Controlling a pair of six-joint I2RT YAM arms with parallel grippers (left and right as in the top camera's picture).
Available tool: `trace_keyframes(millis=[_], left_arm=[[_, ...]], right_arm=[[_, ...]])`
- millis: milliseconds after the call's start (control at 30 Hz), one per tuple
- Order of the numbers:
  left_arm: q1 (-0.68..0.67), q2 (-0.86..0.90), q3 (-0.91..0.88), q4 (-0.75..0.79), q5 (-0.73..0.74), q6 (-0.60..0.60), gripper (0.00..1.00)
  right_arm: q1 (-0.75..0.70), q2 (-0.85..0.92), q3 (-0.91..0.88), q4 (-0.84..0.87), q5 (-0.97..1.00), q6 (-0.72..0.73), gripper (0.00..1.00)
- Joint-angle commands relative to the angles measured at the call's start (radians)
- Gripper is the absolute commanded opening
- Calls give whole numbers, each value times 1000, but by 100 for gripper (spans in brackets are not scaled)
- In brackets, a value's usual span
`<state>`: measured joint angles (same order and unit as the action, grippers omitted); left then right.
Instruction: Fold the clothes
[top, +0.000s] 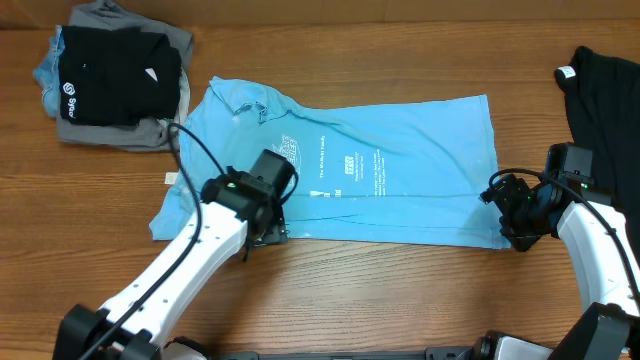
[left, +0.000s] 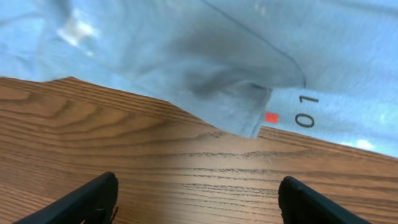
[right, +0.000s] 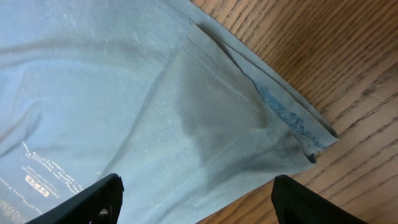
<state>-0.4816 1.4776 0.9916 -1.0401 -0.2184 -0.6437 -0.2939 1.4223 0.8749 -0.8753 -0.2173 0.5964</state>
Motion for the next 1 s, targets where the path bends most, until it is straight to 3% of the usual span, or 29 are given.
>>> trace_keyframes(millis=[0, 333, 700, 967], left_arm=[[-3, 76, -2, 14, 9, 19, 82], [-3, 259, -2, 108, -22, 39, 75], [-3, 280, -1, 132, -82, 39, 31], [-3, 280, 65, 53, -116, 39, 18]], right_arm=[[-2, -12, 5, 2, -21, -29, 81], [-2, -12, 5, 6, -20, -29, 82], [-2, -12, 5, 6, -20, -29, 82], [-2, -12, 4, 13, -20, -29, 83]])
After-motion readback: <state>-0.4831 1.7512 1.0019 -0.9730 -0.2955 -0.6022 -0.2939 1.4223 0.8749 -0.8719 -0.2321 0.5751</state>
